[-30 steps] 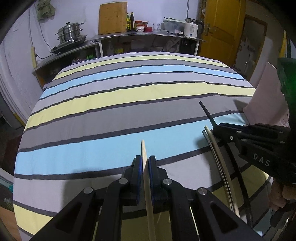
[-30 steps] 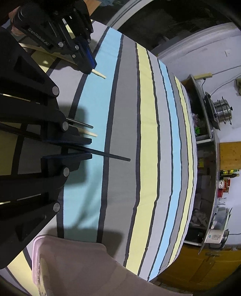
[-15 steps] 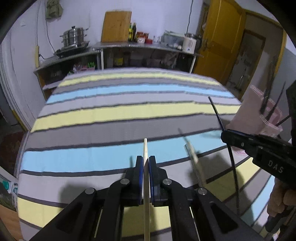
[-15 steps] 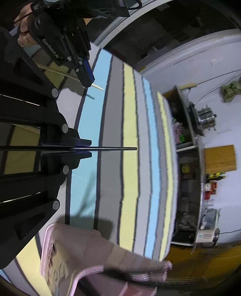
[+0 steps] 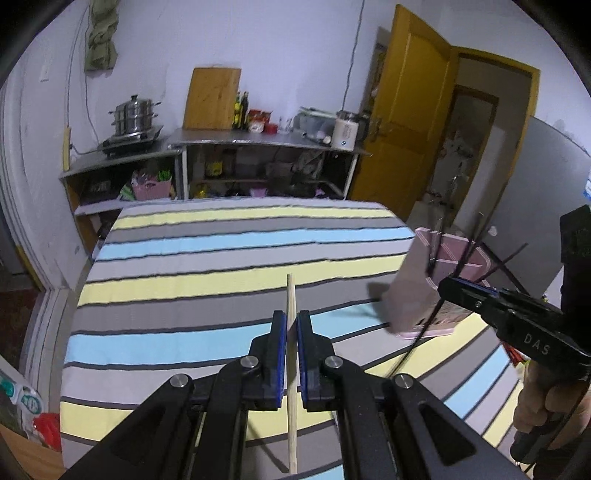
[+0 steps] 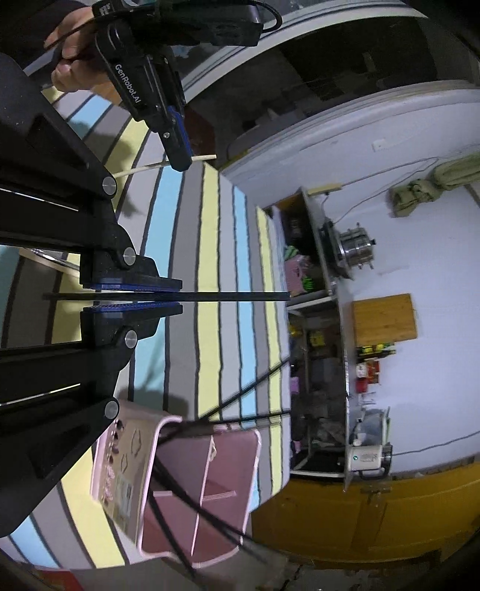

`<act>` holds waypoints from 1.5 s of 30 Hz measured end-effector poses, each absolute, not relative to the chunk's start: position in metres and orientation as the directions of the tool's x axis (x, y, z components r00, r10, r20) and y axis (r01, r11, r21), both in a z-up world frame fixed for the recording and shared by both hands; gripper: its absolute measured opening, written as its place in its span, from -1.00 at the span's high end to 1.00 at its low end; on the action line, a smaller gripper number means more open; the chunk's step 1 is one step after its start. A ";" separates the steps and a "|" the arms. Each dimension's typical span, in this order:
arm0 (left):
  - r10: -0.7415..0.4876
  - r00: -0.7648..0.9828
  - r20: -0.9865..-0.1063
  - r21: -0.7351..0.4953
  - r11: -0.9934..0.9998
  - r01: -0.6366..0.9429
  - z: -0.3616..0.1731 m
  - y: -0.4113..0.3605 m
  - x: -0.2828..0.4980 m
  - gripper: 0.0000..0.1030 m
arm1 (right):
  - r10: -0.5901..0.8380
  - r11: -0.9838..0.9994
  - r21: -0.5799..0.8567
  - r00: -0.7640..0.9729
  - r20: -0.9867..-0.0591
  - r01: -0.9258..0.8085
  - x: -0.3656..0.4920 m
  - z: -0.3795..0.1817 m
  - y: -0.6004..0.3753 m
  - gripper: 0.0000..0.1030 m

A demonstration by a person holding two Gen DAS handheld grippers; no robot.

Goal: Organize utensils
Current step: 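Carry the wooden chopstick in the left tool into the holder while the right tool lowers its black chopstick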

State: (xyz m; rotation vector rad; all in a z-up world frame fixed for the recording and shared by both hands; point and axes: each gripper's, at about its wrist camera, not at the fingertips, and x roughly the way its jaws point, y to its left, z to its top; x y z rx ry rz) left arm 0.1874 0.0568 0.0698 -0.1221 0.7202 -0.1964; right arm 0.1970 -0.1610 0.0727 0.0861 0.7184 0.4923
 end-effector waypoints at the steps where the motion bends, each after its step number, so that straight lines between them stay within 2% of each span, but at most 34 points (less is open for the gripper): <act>1: -0.222 0.738 -0.638 -0.176 0.974 0.140 0.073 0.055 0.186 0.89 | 0.461 0.884 0.242 0.651 -0.603 -0.401 0.194 0.077 -0.165 0.90; 15: -0.283 0.753 -0.594 -0.195 0.959 0.207 0.108 0.016 0.166 0.89 | 0.449 0.893 0.247 0.712 -0.540 -0.376 0.164 0.110 -0.194 0.90; 29: -0.388 0.698 -0.602 -0.240 0.922 0.305 0.117 -0.040 0.189 0.89 | 0.391 0.919 0.258 0.758 -0.522 -0.297 0.153 0.120 -0.240 0.90; 45: -0.476 0.735 -0.483 -0.274 0.880 0.389 0.177 -0.101 0.254 0.89 | 0.298 0.942 0.271 0.860 -0.415 -0.196 0.172 0.165 -0.307 0.90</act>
